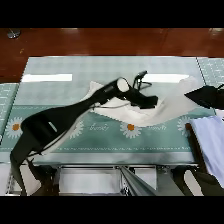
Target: Fold the shirts.
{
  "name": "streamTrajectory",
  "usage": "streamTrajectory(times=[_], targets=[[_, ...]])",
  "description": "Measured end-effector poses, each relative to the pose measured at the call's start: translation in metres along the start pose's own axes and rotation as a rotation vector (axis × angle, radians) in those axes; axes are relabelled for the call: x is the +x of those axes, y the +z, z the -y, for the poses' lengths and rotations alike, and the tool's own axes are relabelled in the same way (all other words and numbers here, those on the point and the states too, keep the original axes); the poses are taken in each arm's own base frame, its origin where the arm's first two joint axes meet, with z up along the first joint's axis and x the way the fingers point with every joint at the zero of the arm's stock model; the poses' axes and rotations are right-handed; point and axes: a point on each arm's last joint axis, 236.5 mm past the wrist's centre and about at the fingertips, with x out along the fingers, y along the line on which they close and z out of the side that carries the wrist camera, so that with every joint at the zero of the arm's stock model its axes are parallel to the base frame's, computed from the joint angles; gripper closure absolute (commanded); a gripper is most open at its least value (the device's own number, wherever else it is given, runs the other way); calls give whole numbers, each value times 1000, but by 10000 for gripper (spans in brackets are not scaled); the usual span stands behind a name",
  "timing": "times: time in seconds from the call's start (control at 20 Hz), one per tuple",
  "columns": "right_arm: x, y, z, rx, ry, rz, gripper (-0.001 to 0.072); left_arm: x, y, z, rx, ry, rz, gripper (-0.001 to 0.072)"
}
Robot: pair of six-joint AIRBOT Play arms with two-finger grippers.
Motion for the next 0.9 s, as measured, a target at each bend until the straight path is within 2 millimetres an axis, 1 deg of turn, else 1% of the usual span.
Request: streamTrajectory(times=[0.05,0.15,0.2,0.25,0.35,0.4,0.45,0.5,0.55,0.6,0.65,0.7,0.75,0.8,0.9], targets=[[3,-1,-4,-6,11,-7,690,-23,16,1,6,-11,28,684],[14,-2,-14,-24,38,-26,690,-79,46,-1,30,-9,86,684],[22,-2,-21,-33,54,-39,690,-110,59,-6,49,15,115,684],[31,-1,-30,-39,74,-48,690,-146,68,-14,69,52,141,684],[53,1,-48,-67,111,-82,690,-221,76,-37,94,167,206,683],[65,3,-60,-84,130,-106,690,-259,74,-51,90,234,243,683],[79,4,-71,-100,146,-132,690,-301,70,-65,78,305,298,683],[94,5,-83,-121,164,-162,689,-342,62,-79,56,373,358,683],[111,6,-96,-141,181,-194,690,-377,48,-91,36,438,411,683],[127,7,-109,-159,195,-224,690,-408,30,-98,9,481,473,682],[146,7,-123,-179,212,-253,690,-431,12,-103,-12,519,536,682],[164,5,-136,-194,224,-284,690,-449,-11,-110,-44,557,590,682],[183,4,-149,-211,237,-310,690,-457,-33,-113,-70,571,634,682],[202,2,-165,-228,253,-336,690,-459,-54,-113,-93,570,673,682],[239,-6,-190,-256,277,-385,689,-449,-93,-119,-132,560,712,682]])
